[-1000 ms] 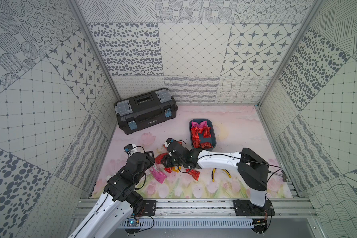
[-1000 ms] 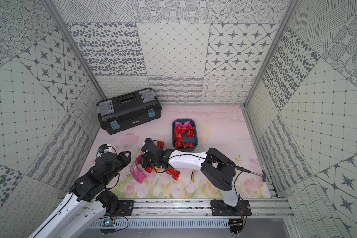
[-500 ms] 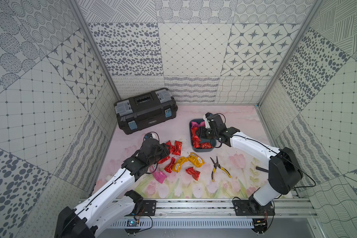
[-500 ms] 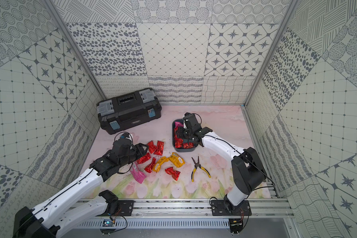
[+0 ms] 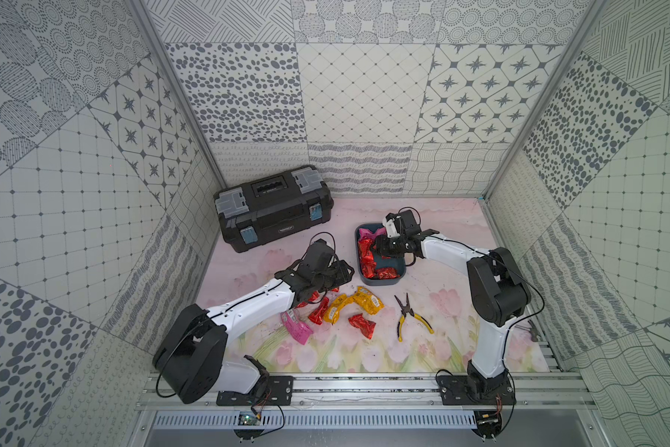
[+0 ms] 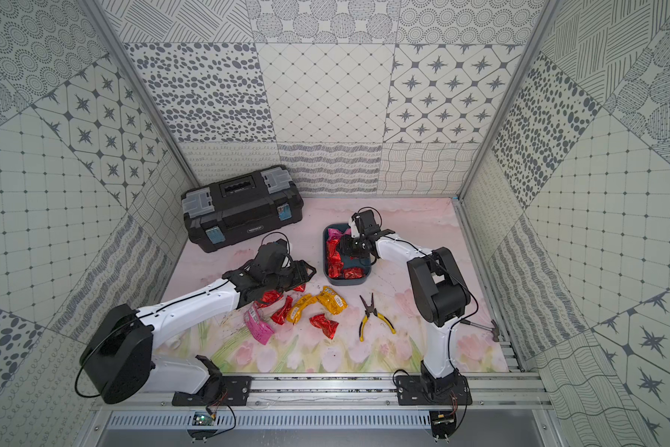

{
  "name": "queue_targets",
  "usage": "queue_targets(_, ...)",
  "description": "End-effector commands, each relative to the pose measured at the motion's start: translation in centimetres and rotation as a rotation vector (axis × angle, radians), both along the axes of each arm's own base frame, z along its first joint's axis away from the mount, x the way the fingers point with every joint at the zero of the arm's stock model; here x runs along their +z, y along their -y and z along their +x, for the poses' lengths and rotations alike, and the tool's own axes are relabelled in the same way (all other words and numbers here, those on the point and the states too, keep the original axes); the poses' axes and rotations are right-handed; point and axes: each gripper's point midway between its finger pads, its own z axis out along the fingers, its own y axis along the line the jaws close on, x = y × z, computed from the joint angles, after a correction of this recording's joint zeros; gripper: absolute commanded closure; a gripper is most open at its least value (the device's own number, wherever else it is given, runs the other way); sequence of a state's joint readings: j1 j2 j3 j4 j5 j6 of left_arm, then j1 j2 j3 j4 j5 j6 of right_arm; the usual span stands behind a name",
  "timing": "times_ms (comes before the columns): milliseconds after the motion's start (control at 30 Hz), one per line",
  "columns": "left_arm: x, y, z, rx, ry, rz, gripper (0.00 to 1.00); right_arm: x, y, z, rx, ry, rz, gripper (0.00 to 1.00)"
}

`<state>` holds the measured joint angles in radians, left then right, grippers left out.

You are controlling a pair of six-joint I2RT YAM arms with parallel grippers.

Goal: Take the tea bags out of the storage box
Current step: Pick up the tea bag from the storage box, then adjust the storage box at the center of the board.

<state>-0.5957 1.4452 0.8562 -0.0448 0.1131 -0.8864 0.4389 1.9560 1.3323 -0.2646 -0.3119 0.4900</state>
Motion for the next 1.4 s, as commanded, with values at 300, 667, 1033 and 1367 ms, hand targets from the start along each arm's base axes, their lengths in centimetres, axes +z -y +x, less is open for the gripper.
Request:
queue_targets(300, -1.7, 4.5, 3.1, -0.065, 0.005, -0.072, 0.52, -1.3, -2.3, 2.0, 0.021, 0.013, 0.086, 0.69)
queue_targets(667, -2.9, 5.6, 3.9, -0.079, 0.003, -0.092, 0.66, 2.8, -0.4, 0.4, -0.001, 0.065, 0.114, 0.93)
queue_targets(1033, -3.9, 6.5, 4.2, -0.111, -0.018, -0.062, 0.77, 7.2, 4.6, -3.0, -0.088, 0.129, 0.139, 0.95)
queue_targets(1367, -4.1, 8.0, 4.0, -0.152, -0.027, -0.06, 0.79, 8.9, 6.4, -6.7, -0.105, 0.138, 0.135, 0.95)
